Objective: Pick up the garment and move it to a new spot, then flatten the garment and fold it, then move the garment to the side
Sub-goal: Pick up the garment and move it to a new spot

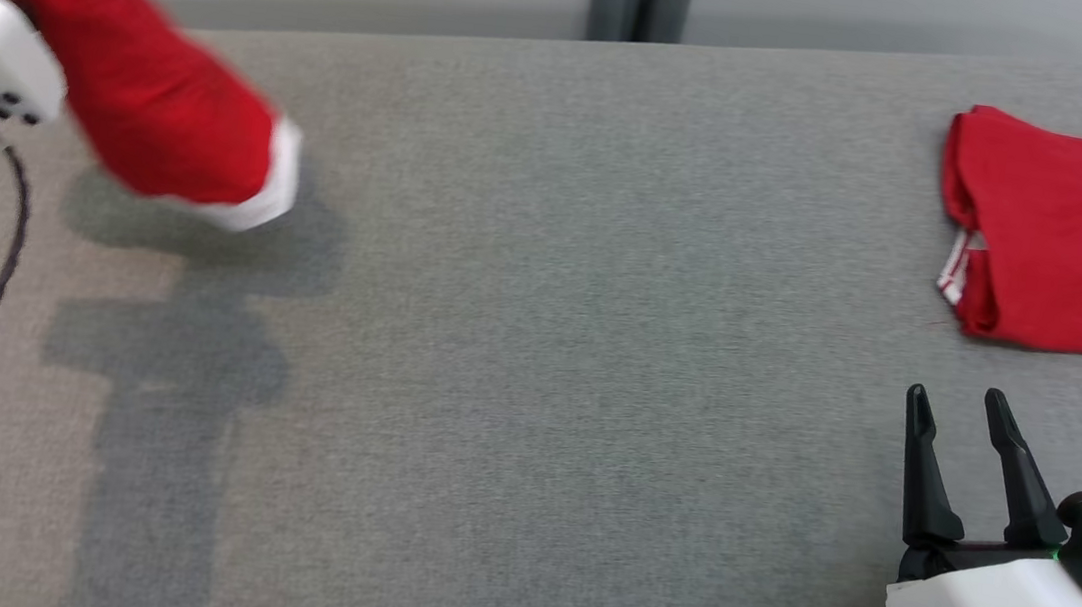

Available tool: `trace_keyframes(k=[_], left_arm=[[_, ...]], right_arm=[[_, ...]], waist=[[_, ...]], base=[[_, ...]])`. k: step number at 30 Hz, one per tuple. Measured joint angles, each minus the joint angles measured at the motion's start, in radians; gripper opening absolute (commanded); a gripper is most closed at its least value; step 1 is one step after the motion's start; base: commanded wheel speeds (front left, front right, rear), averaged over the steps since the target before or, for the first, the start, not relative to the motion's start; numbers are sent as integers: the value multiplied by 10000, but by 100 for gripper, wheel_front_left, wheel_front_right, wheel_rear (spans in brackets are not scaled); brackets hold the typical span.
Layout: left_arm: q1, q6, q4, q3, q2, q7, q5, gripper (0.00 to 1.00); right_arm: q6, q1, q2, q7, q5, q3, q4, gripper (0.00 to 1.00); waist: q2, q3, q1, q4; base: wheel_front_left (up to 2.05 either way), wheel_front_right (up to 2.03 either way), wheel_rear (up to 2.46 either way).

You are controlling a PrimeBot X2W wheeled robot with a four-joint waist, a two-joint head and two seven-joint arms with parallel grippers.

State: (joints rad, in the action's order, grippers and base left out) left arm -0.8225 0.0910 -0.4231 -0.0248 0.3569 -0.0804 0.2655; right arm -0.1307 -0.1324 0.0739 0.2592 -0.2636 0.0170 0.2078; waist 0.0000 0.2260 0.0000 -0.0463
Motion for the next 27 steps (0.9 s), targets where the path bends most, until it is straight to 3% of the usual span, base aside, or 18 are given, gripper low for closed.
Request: trace_keyframes(k=[4, 6, 18, 27], left_arm=[[-349, 100, 863, -602, -357, -251, -12, 0], [-577, 148, 1289, -1145, -918, -412, 13, 0], [-835, 259, 748, -2865, -2702, -151, 347, 0], [-60, 282, 443, -4050, -3039, 591, 802, 0]], right_arm=[[0, 45, -82, 13, -96, -2, 73, 100], [0, 165, -165, 21, -180, -13, 81, 100], [0, 413, -238, 25, -403, -113, 113, 100], [0, 538, -242, 25, -359, -322, 67, 100]], waist=[[0, -221, 0, -397], [0, -392, 0, -878], [0, -658, 0, -2504], [0, -630, 0, -2470]], base=[[0, 0, 0], [0, 0, 0], [0, 0, 0], [0, 0, 0]])
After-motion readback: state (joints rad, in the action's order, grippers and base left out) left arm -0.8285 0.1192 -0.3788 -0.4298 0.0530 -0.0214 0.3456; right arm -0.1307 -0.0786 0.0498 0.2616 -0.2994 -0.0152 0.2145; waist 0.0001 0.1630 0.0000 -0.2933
